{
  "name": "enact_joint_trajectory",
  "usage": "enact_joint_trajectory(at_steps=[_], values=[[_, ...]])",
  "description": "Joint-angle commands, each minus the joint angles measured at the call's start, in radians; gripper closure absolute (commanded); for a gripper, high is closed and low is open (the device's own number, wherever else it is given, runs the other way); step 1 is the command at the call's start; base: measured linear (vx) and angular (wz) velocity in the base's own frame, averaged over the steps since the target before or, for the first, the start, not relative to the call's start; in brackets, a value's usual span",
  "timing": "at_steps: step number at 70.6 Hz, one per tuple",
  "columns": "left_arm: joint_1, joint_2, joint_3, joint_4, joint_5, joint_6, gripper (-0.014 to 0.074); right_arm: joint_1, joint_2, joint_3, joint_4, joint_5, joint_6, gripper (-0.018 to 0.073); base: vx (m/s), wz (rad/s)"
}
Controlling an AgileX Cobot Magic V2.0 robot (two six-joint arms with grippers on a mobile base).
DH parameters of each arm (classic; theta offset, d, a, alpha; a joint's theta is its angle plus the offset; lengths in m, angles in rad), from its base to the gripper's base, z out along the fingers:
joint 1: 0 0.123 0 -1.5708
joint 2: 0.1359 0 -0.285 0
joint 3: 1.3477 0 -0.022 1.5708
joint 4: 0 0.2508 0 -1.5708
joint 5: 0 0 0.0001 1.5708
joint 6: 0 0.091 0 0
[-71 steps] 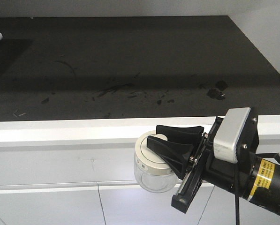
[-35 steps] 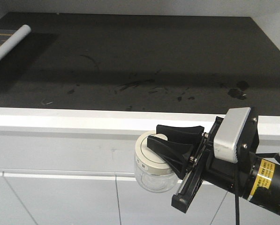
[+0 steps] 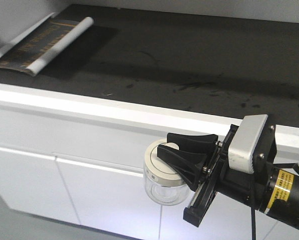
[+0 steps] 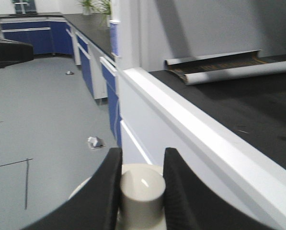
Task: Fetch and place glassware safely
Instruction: 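Drive the base away from the bench holding the jar in the right gripper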
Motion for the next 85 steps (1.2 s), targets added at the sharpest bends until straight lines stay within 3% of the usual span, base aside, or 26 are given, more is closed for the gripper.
enact_joint_trajectory(at_steps=[1, 44, 85], values=[[-0.007, 0.002, -0.027, -0.008, -0.074, -0.007, 0.0603, 0.001, -0.018, -0.039, 0.033, -0.084, -0.007, 0.0560, -0.07, 0.40], [-0.007, 0.002, -0.027, -0.008, -0.074, -0.007, 0.0603, 0.001, -0.018, -0.039, 0.033, -0.084, -0.007, 0.0560, -0.08, 0.56], [-0.007, 0.002, -0.027, -0.008, -0.074, -0.007, 0.0603, 0.001, -0.018, -0.039, 0.033, -0.084, -0.007, 0.0560, 0.03, 0.98]])
